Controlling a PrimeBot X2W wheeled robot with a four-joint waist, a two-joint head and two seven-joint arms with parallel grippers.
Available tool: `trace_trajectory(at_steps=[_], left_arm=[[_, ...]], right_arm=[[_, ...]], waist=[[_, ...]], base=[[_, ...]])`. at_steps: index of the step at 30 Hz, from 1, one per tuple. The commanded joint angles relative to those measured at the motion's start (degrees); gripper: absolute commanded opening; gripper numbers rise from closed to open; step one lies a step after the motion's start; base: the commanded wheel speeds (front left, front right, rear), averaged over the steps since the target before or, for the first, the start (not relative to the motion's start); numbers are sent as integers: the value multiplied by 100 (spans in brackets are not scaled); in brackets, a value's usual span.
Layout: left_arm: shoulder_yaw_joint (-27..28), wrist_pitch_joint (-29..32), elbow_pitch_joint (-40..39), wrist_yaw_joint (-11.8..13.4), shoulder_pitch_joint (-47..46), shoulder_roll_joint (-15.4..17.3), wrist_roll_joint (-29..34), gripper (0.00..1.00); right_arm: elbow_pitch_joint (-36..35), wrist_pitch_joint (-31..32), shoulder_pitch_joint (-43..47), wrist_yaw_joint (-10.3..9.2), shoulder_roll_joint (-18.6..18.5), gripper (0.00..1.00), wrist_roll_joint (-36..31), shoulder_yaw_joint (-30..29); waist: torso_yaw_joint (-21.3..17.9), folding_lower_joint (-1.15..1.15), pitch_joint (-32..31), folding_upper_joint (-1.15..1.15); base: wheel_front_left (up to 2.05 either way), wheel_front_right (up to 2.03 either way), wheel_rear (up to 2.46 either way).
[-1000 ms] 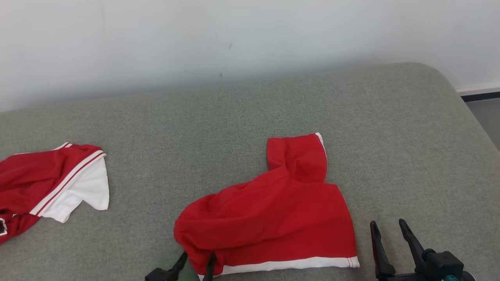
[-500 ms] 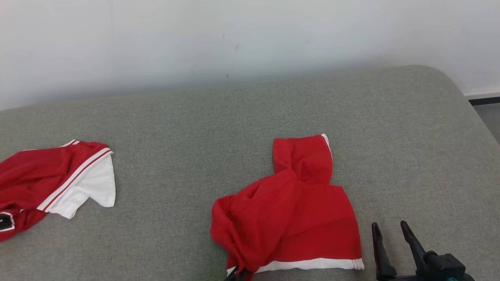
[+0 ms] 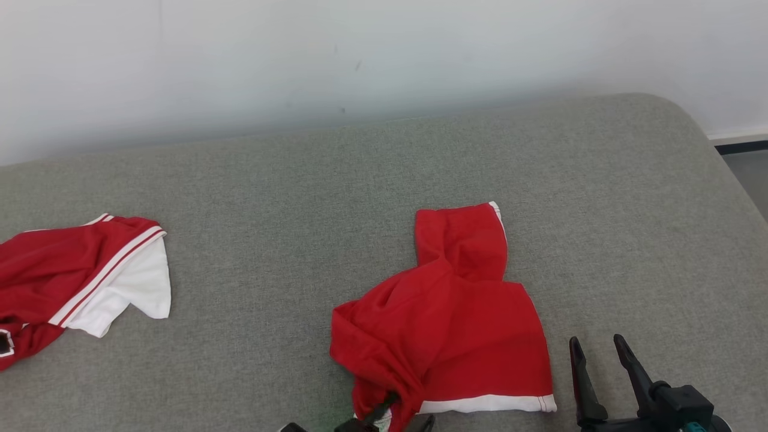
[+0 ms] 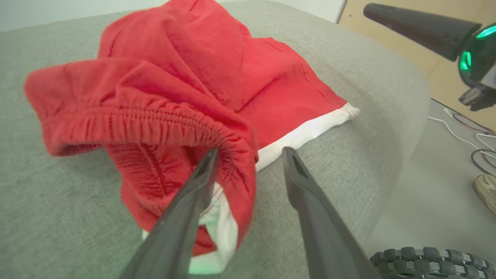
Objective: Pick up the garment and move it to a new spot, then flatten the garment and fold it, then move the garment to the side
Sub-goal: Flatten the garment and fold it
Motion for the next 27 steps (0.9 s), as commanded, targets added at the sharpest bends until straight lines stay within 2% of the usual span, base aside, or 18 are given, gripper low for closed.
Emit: trace_trajectory(at_steps=[1, 4, 10, 14, 21, 27], left_arm=[[78, -17, -92, 0, 60, 5, -17, 100], [266, -17, -352, 0, 243, 53, 18, 100], [694, -17, -1120, 0, 527, 520, 74, 100], [912, -17, -1288, 0, 607, 766, 12, 100], [540, -17, -860, 1, 383, 1057, 39, 100], [294, -17, -689, 5, 196, 1103, 103, 100]], right_arm=[[-21, -4, 55, 9, 15, 100, 19, -22], [-44, -4, 121, 9, 55, 100, -25, -56], [-10, -4, 165, 9, 92, 100, 6, -41], [-6, -4, 195, 9, 103, 100, 24, -18], [37, -4, 171, 9, 112, 100, 40, 14], [38, -4, 158, 9, 98, 100, 48, -8]], waist=[[21, 0, -16, 0], [57, 0, -54, 0], [88, 0, -119, 0], [59, 0, -135, 0], [-75, 0, -132, 0], [-131, 0, -112, 0]], base=[[0, 0, 0], [0, 0, 0], [0, 0, 0], [0, 0, 0], [0, 0, 0], [0, 0, 0]])
